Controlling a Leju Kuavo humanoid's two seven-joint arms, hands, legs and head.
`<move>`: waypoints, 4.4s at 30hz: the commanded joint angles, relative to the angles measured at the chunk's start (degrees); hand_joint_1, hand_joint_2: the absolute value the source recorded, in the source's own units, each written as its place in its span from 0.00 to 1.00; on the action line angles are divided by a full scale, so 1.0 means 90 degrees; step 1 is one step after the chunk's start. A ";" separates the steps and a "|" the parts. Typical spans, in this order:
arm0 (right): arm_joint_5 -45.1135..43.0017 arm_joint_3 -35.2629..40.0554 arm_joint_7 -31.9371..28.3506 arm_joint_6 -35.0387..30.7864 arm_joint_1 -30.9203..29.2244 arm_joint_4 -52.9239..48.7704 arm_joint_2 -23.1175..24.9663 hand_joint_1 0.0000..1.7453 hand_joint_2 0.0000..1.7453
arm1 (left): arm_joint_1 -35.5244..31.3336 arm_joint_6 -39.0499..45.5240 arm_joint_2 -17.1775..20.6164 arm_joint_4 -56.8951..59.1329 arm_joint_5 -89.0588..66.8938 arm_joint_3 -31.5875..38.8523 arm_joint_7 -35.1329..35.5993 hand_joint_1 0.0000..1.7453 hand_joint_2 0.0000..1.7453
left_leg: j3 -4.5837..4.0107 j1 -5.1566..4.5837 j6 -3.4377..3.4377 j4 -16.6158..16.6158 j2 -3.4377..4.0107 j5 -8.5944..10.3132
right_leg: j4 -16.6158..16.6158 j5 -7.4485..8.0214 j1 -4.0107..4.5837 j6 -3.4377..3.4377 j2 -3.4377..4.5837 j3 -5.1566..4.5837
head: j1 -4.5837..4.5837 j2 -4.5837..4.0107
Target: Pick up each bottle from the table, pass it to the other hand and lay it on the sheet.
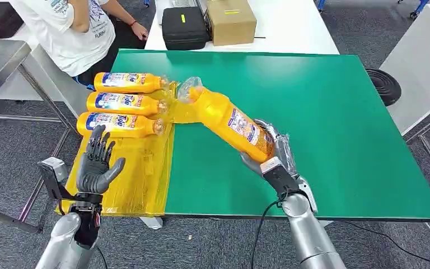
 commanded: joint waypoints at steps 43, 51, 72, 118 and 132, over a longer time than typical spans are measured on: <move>-0.0225 0.2370 -0.0007 0.1450 -0.1164 0.4040 0.1030 1.00 1.00 | -0.1493 -0.1888 -0.0574 0.1795 0.0263 -0.1795 0.0166 0.00 1.00 | 0.0025 0.0007 -0.0003 -0.0001 -0.0006 -0.0008 | -0.0005 -0.0011 0.0010 -0.0017 -0.0014 0.0031 | 0.0002 0.0000; -0.0296 0.2511 -0.0007 0.1433 -0.1249 0.4175 0.1032 1.00 1.00 | -0.1473 -0.1827 -0.0518 0.1784 0.0195 -0.1726 -0.0014 1.00 1.00 | 0.0024 0.0006 -0.0002 0.0000 -0.0001 -0.0008 | -0.0004 -0.0011 0.0009 -0.0016 -0.0012 0.0029 | 0.0000 0.0000; -0.0550 0.2438 -0.0007 0.0557 -0.1261 0.4030 0.1009 0.00 1.00 | -0.1333 -0.1657 -0.0429 0.1564 -0.0229 -0.1676 -0.0055 1.00 1.00 | 0.0024 0.0006 -0.0002 0.0002 0.0003 -0.0011 | -0.0002 -0.0012 0.0009 -0.0015 -0.0008 0.0028 | 0.0000 0.0000; -0.0324 -0.0248 0.0147 0.0523 0.0673 -0.0614 0.0507 0.00 0.00 | -0.3696 -0.1906 0.3351 0.0968 -0.6431 -0.4136 -0.0078 1.00 1.00 | 0.0022 0.0006 -0.0003 -0.0003 0.0026 -0.0004 | 0.0001 -0.0004 0.0006 -0.0015 0.0022 0.0012 | 0.0005 0.0000; -0.0324 -0.0267 0.0192 0.0613 0.0747 -0.0729 0.0576 0.00 0.00 | -0.3153 -0.1503 0.3048 0.1702 -0.6390 -0.4596 0.0197 1.00 1.00 | 0.0047 0.0004 -0.0003 -0.0016 0.0032 -0.0007 | -0.0010 -0.0009 0.0004 -0.0020 0.0033 0.0035 | 0.0005 0.0000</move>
